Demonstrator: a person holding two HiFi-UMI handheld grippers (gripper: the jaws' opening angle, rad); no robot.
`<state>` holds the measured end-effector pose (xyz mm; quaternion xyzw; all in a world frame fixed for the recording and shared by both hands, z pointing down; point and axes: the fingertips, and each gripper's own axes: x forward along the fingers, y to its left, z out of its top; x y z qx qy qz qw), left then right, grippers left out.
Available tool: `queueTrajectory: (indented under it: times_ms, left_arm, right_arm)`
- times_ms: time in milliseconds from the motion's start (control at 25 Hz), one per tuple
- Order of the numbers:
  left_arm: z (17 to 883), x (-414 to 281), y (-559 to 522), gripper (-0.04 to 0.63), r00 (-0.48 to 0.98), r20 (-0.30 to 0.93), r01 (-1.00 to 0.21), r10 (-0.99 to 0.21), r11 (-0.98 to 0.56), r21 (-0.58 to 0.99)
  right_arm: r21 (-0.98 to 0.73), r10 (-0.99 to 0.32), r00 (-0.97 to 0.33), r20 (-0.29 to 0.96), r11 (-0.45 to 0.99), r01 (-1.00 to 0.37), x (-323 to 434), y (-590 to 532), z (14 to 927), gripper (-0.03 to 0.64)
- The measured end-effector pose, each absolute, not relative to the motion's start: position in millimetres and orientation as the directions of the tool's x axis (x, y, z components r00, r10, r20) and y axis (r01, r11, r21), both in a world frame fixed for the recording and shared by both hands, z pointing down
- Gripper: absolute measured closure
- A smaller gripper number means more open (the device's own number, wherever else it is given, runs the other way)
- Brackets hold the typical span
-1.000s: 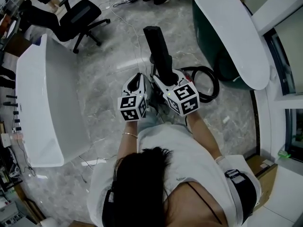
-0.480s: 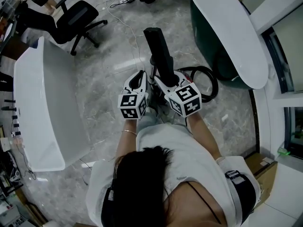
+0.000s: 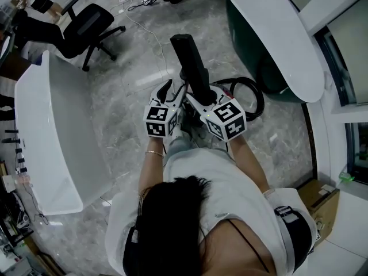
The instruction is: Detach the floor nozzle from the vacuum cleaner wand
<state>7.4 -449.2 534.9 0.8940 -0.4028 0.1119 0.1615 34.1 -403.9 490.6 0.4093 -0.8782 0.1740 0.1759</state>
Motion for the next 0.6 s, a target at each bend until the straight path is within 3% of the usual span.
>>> queueTrajectory:
  times_ms: [600]
  left_arm:
    - [533, 44, -456, 0.396, 0.827, 0.304, -0.531, -0.473, -0.835, 0.145]
  right_arm:
    - [-0.185, -0.618, -0.630, 0.471, 0.628, -0.755, 36, -407, 491, 0.506]
